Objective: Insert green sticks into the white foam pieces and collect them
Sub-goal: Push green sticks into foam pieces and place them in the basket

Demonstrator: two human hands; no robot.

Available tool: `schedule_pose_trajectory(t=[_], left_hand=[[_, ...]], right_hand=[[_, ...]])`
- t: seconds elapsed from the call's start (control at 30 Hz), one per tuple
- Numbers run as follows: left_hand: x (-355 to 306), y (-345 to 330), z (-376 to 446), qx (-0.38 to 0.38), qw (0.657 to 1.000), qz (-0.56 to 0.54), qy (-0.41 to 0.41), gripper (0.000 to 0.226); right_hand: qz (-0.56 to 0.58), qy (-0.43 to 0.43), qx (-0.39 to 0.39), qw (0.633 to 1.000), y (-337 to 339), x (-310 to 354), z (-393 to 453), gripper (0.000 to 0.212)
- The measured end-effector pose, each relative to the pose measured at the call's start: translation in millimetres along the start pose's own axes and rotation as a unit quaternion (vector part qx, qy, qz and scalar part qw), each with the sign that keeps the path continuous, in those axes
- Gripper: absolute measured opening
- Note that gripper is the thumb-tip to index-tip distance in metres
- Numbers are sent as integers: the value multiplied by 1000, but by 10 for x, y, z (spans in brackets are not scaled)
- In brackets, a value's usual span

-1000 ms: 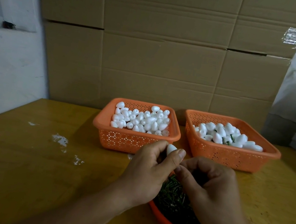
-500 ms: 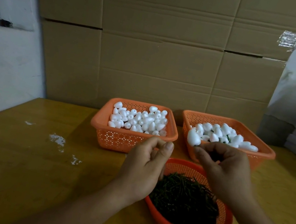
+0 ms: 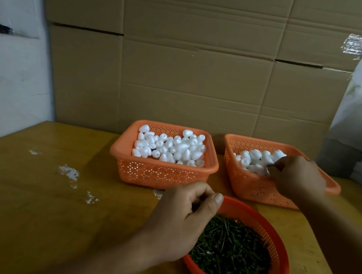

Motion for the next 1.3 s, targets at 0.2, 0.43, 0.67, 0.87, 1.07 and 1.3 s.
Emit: schedule_pose_trajectory(t=[0.2, 0.43, 0.67, 0.87, 1.07, 1.3], left_hand=[[-29, -2, -1, 8, 1000, 0, -8, 28], [-44, -34, -4, 20, 1000, 4, -16, 40], [-17, -48, -4, 21, 999, 11, -26, 49], [48, 44, 36, -5, 1000, 19, -6, 33], [171, 205, 85, -51, 997, 56, 11, 21], [285, 657, 574, -98, 980, 161, 64, 19]], right_hand=[[-14, -20, 57, 998, -47, -6, 107, 16], [41, -26, 14, 999, -19, -37, 76, 22], [187, -7, -75, 979, 187, -2, -187, 19], [314, 83, -37, 945, 479, 507, -801, 28], [230, 177, 141, 947, 270, 917, -1339, 35], [176, 220, 175, 943, 156, 1020, -1513, 13]])
Point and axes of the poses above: each hand's wrist, its own z-axis towards the middle knuckle, its own y-axis out of the back of the hand, x = y × z, the point moved 9 cm from there along z, towards the middle knuckle, and after that the axes turned 1 degree about -y, right-handed, at the moved point
